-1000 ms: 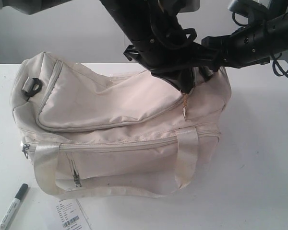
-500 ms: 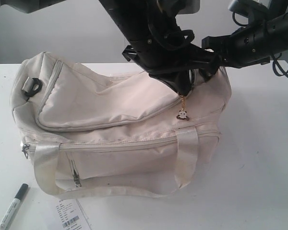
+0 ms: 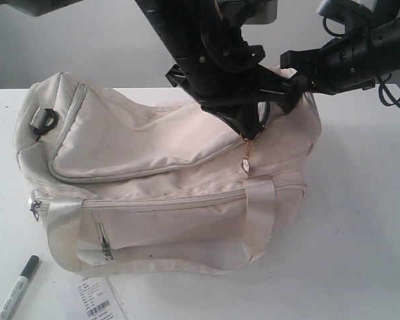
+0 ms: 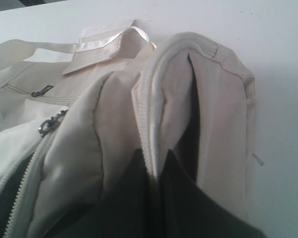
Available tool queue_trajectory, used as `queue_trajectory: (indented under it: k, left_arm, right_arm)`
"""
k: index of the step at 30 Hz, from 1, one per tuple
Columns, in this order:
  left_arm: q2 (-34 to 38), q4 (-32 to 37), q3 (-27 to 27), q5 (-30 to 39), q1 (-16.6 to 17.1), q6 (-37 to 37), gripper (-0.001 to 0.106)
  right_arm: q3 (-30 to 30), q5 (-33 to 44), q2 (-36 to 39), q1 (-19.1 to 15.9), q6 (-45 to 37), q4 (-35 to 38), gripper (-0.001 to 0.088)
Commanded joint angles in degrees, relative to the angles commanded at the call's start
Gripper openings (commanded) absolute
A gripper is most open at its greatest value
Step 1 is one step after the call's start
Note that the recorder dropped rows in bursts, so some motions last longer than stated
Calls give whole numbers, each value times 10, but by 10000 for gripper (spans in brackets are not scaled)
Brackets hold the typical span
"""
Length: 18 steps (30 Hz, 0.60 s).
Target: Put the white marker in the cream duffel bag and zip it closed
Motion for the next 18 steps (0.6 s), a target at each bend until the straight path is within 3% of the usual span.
queue_trajectory:
  k: [18]
  left_arm:
    - [0, 5, 0, 30, 0, 16, 0]
  right_arm:
    - [0, 0, 0, 0, 0, 0, 0]
